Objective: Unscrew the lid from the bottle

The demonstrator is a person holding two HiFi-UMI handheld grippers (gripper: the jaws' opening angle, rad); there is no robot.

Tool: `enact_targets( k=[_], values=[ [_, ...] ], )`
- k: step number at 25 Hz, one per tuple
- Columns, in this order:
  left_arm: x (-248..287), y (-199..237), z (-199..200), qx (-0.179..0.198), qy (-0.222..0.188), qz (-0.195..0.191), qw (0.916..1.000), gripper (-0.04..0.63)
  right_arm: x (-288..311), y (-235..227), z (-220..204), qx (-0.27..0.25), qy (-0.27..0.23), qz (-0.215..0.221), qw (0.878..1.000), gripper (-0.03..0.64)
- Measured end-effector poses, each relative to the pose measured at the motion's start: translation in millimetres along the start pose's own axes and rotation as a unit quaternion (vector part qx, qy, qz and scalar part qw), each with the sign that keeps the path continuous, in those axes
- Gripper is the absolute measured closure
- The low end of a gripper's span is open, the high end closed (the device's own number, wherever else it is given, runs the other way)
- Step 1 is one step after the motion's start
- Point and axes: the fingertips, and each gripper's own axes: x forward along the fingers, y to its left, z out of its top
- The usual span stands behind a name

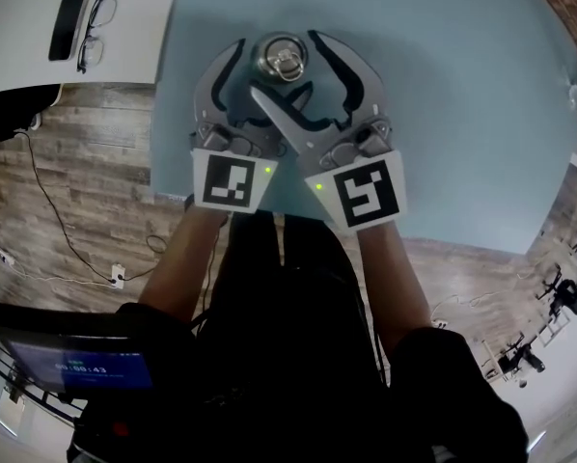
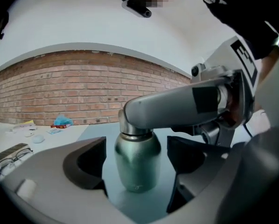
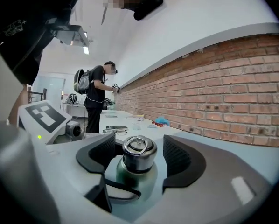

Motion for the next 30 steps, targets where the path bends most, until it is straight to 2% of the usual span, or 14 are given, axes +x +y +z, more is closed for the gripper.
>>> enact_targets(
  k=[7,12,19,25,30],
  values=[
    [0.4,9.5,-3.6,-0.015,-0.004,0.067,0.9976,0.213,8.5,-1.6,-5.8,-0.011,0.02,-0.023,0.999,0.302],
    [-1.0,9.6,-3.9,-0.049,-0.011,0.088,0.9948,0.218,9.7,2.0,-12.3,-0.023,0.046,-0.02,0.998,0.308],
    [0.1,8.5,-1.2,-0.053,-0.02,0.092,0.9941,0.229,9.9,0.0,-13.7,-0.024,0.052,-0.014,0.998,0.315],
    [0.7,6.7,-0.4,-0.037,-0.017,0.084,0.9956,0.25,10.8,2.0,-16.7,-0.03,0.062,-0.004,0.998,0.328],
    [2.1,5.5,-0.1,-0.039,-0.016,0.083,0.9956,0.261,11.5,0.3,-18.2,-0.04,0.069,0.0,0.997,0.328]
  ],
)
